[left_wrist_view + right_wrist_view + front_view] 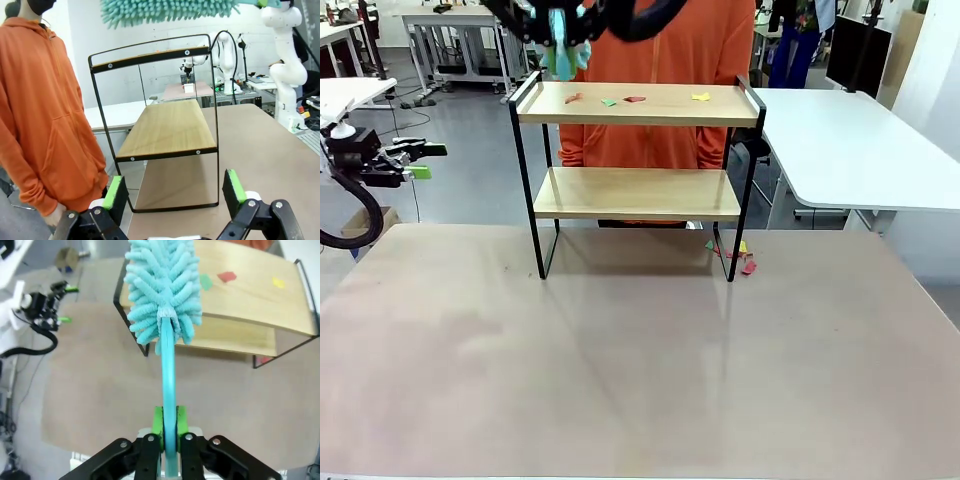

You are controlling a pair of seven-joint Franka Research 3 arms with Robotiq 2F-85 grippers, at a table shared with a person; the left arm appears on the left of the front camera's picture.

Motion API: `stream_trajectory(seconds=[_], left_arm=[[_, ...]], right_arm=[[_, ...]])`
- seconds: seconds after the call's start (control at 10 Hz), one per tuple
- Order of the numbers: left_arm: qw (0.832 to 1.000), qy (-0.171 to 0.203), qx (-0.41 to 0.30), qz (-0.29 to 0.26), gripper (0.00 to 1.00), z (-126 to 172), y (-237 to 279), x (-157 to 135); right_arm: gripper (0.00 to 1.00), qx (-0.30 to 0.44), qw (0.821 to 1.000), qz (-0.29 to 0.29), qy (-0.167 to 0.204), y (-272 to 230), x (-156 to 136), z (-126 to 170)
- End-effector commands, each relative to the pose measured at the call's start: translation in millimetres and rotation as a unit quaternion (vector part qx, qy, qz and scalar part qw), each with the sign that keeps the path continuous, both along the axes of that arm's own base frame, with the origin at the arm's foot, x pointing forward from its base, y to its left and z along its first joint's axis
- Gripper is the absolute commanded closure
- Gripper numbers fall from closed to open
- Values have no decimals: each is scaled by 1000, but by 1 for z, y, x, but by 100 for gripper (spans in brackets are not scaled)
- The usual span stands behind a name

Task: Clean the shelf.
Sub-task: Clean the specific section of the Shelf indicated by the human with the Duster.

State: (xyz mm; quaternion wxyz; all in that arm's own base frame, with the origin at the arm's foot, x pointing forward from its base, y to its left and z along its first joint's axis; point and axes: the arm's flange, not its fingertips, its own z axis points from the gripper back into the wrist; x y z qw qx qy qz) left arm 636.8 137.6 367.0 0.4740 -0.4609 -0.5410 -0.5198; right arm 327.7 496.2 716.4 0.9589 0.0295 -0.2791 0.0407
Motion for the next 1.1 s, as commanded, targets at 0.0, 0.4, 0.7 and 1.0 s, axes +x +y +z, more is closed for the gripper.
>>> stream_trajectory(seconds=[0.0, 0.4, 0.7, 1.0], left_arm=[[1000, -5, 9, -3, 0, 2, -2, -3], [1000, -5, 9, -3, 0, 2, -2, -3], [1000, -5, 9, -3, 0, 2, -2, -3], [1000, -5, 9, -3, 0, 2, -2, -3]], right_arm=[[87, 37, 999, -15, -7, 35, 24, 27], [87, 90, 995, -35, -1, 30, 52, 12], [87, 103, 994, -36, 12, 29, 70, -4], [87, 107, 991, -46, 57, 23, 78, -28]])
